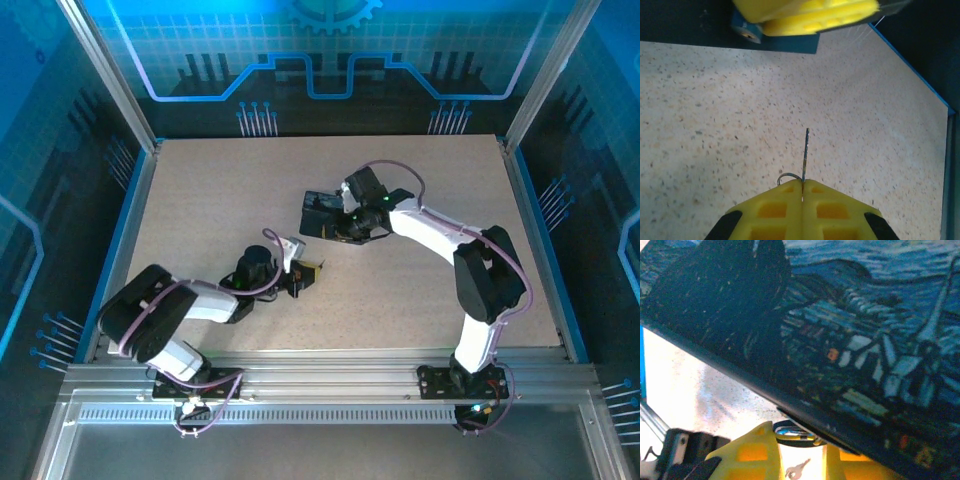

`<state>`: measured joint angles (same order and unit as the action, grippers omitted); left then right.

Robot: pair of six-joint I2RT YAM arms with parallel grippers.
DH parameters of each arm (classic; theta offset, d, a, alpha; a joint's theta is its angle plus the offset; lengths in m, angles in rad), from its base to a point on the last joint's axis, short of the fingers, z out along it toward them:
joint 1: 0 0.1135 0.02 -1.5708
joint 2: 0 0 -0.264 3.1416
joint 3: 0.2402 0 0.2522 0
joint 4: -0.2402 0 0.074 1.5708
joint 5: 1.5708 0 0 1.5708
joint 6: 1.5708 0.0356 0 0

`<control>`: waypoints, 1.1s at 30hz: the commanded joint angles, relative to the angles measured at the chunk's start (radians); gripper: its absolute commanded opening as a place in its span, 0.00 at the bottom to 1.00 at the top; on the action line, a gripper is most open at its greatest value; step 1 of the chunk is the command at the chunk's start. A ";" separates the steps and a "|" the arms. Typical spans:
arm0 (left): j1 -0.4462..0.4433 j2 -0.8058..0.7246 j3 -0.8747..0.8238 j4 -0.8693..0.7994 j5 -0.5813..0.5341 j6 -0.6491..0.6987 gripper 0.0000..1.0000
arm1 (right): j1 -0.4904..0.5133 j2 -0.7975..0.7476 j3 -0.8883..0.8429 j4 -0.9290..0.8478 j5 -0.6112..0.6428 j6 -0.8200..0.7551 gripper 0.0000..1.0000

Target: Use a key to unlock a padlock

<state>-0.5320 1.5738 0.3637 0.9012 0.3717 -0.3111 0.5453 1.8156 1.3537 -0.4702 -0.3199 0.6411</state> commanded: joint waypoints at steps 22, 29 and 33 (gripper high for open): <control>0.112 0.255 0.037 0.471 0.141 -0.002 0.00 | -0.022 -0.048 -0.015 0.024 -0.132 0.005 0.00; 0.124 0.274 0.044 0.497 0.146 -0.008 0.00 | -0.022 -0.049 -0.016 0.014 -0.136 0.002 0.00; 0.125 0.275 0.051 0.483 0.148 0.001 0.00 | -0.020 -0.049 -0.018 0.019 -0.146 0.008 0.00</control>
<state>-0.4141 1.8328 0.3931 1.3434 0.4950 -0.3233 0.5335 1.8084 1.3411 -0.4610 -0.4210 0.6479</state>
